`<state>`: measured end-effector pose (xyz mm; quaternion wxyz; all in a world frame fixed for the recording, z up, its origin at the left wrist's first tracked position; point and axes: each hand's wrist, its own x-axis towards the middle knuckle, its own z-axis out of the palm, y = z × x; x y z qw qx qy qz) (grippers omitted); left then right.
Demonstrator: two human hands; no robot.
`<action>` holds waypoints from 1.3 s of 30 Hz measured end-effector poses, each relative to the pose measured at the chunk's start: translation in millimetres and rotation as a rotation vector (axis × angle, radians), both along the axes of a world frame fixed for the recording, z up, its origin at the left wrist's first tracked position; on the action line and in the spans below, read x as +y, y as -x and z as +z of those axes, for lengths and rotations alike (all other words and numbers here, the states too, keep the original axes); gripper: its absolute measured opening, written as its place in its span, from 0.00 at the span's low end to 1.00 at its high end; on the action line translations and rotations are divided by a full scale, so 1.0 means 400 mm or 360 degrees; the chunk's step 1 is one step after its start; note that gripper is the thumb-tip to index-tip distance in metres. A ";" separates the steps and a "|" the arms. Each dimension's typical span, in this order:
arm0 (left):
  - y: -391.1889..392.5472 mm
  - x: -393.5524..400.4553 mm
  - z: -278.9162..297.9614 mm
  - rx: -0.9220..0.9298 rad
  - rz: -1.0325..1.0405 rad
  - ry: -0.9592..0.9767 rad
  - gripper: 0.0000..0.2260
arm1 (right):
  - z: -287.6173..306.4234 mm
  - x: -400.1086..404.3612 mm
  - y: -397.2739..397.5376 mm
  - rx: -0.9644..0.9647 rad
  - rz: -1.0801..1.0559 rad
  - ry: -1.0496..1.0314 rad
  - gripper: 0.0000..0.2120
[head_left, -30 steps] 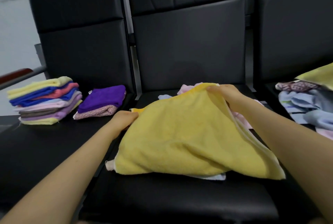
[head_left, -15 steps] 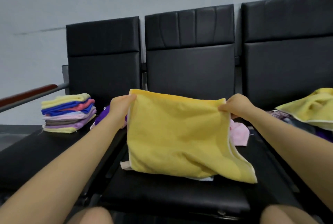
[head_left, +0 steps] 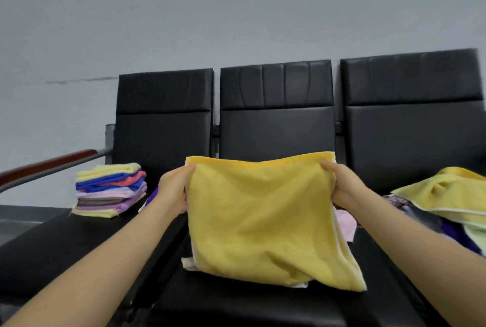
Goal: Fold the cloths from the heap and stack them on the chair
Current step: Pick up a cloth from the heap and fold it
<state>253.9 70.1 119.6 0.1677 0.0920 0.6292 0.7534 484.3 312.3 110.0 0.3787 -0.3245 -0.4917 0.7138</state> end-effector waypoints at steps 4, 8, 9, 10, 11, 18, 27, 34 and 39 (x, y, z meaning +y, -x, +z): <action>0.035 -0.004 0.185 0.0152 -0.0095 -0.0375 0.14 | 0.219 -0.032 -0.004 0.0220 -0.0234 -0.0250 0.11; 0.021 -0.016 0.337 0.0263 -0.0150 -0.0564 0.13 | 0.374 -0.074 -0.024 0.0310 -0.0351 -0.0530 0.10; 0.017 -0.021 0.366 0.0296 -0.0155 -0.0581 0.13 | 0.399 -0.083 -0.034 0.0337 -0.0325 -0.0544 0.12; 0.013 -0.028 0.379 0.0324 -0.0159 -0.0592 0.14 | 0.408 -0.095 -0.045 0.0353 -0.0280 -0.0541 0.13; 0.007 -0.036 0.389 0.0356 -0.0159 -0.0599 0.15 | 0.412 -0.100 -0.054 0.0365 -0.0239 -0.0540 0.13; 0.006 -0.093 0.394 0.0487 -0.0152 -0.0824 0.12 | 0.390 -0.123 -0.124 0.0433 0.0227 -0.0581 0.13; 0.073 -0.033 0.205 0.0272 -0.0212 -0.0248 0.21 | 0.271 -0.080 -0.086 -0.0004 0.0252 -0.0511 0.12; 0.104 0.065 -0.093 0.0116 -0.0078 0.0206 0.11 | -0.003 -0.003 -0.023 -0.0553 -0.0085 -0.0755 0.10; 0.128 0.145 -0.136 0.0145 0.0020 0.0294 0.10 | -0.056 0.046 0.043 -0.0545 -0.0267 -0.0807 0.06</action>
